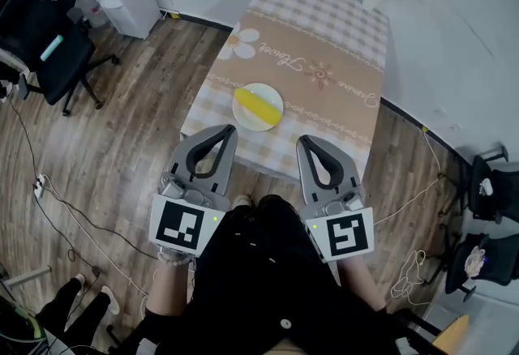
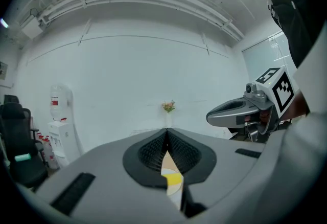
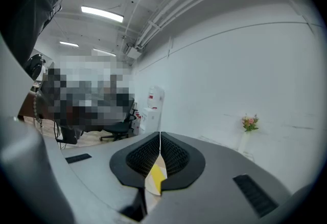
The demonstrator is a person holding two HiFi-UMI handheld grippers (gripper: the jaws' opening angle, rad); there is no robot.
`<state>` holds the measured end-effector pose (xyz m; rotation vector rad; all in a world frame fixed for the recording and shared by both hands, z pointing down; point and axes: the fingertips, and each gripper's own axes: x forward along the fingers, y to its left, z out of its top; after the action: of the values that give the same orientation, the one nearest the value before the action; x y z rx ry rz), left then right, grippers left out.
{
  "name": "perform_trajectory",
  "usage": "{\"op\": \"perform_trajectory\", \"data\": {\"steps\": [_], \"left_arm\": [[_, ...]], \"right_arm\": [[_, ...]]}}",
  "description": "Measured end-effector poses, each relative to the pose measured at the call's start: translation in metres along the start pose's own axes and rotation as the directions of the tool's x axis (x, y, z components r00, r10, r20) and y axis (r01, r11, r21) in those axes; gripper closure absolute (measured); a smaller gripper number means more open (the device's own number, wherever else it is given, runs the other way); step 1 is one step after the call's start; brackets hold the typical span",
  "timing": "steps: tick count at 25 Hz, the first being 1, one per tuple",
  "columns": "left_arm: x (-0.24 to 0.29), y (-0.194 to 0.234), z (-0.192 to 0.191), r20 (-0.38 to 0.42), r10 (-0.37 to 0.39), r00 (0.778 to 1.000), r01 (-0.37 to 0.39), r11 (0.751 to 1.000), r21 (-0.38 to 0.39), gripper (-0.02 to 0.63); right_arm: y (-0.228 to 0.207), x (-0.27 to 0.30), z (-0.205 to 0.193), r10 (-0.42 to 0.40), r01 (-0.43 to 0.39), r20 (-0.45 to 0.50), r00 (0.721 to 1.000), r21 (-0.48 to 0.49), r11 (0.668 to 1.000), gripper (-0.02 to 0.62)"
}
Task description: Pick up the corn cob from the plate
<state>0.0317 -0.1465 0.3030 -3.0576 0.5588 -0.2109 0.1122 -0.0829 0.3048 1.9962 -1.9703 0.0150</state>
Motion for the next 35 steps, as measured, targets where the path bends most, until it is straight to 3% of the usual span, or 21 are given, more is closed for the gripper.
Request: {"op": "perform_trajectory", "data": {"steps": [7, 17, 29, 35], "left_arm": [[-0.001, 0.017, -0.002, -0.004, 0.07, 0.998, -0.07, 0.997, -0.023, 0.592], [-0.002, 0.03, -0.009, -0.034, 0.18, 0.983, -0.181, 0.982, -0.049, 0.592], [-0.006, 0.041, -0.021, -0.066, 0.29, 0.955, -0.295, 0.952, -0.085, 0.592], [-0.005, 0.045, -0.03, -0.084, 0.323, 0.943, -0.329, 0.94, -0.087, 0.592]], "right_arm": [[-0.001, 0.016, 0.006, 0.056, -0.056, 0.013, 0.998, -0.03, 0.998, 0.552], [0.0, 0.051, -0.008, 0.189, -0.192, -0.059, 0.98, -0.048, 0.98, 0.552], [0.002, 0.099, -0.045, 0.282, -0.289, -0.108, 0.953, -0.058, 0.955, 0.552], [0.002, 0.128, -0.075, 0.327, -0.339, -0.185, 0.927, -0.038, 0.94, 0.551]]}}
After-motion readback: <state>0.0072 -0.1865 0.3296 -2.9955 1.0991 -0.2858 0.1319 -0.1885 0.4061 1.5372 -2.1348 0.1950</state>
